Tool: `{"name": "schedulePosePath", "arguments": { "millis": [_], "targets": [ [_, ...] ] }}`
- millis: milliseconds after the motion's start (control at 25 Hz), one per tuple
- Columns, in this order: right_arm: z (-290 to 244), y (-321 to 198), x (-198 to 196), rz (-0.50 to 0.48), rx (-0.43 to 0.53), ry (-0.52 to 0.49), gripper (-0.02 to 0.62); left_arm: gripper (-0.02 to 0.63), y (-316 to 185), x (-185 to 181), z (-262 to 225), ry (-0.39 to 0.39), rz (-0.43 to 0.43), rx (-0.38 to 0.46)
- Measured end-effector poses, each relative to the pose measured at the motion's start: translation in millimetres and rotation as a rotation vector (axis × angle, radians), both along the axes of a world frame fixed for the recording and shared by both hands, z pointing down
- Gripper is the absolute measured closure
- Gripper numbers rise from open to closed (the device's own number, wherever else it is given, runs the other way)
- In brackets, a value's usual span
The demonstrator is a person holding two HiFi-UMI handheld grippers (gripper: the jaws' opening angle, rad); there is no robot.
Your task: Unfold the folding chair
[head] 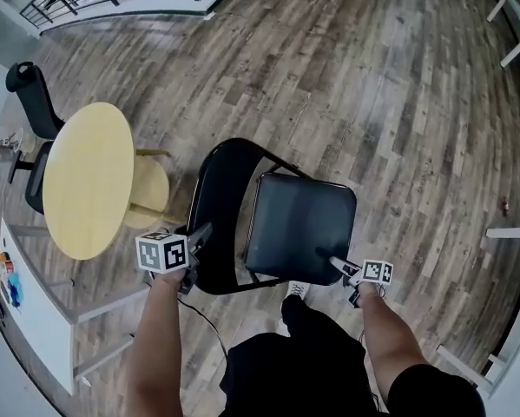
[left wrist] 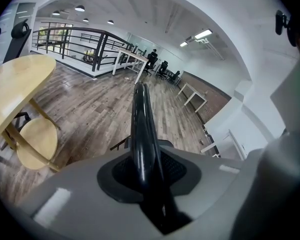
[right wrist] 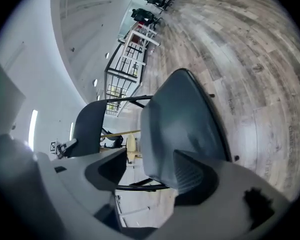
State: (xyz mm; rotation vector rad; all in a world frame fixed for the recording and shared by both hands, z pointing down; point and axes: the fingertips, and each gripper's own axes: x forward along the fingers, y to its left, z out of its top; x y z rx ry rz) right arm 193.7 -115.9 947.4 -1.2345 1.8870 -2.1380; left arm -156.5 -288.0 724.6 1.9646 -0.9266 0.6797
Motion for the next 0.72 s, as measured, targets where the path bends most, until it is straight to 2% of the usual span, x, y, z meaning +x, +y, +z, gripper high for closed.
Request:
{"name": "schedulePosePath", "arguments": {
  "millis": [200, 360, 480, 560, 600, 720],
  "targets": [
    [-70.8, -31.6, -70.5, -0.103, 0.110, -0.077, 0.298, 0.507, 1.7, -1.2, -1.7, -0.030, -0.016, 0.023],
    [-120.5, -26.1, -109.7, -0.217, 0.161, 0.021, 0.298, 0.480, 7.5, -4.1, -2.4, -0.114, -0.021, 0.079],
    [-165.2, -14.1, -133.5, -0.289, 0.217, 0.076, 0.298, 0.418, 17.1, -7.4, -1.6, -0.157, -0.019, 0.093],
    [-198.8, -6.4, -143.9, -0.299, 0.268, 0.084, 0.298, 0.369, 22.0, -7.0, -4.9, -0.135, -0.034, 0.081],
    [-215.9, -3.5, -147.7, -0.298, 0.299, 0.086, 0.298, 0.348, 23.0, -5.5, -8.5, -0.104, -0.047, 0.070],
    [-254.4, 7.7, -153.3, -0.295, 0.376, 0.117, 0.298, 0.337, 23.1, -5.3, -20.7, 0.023, -0.104, 0.053]
  ]
}}
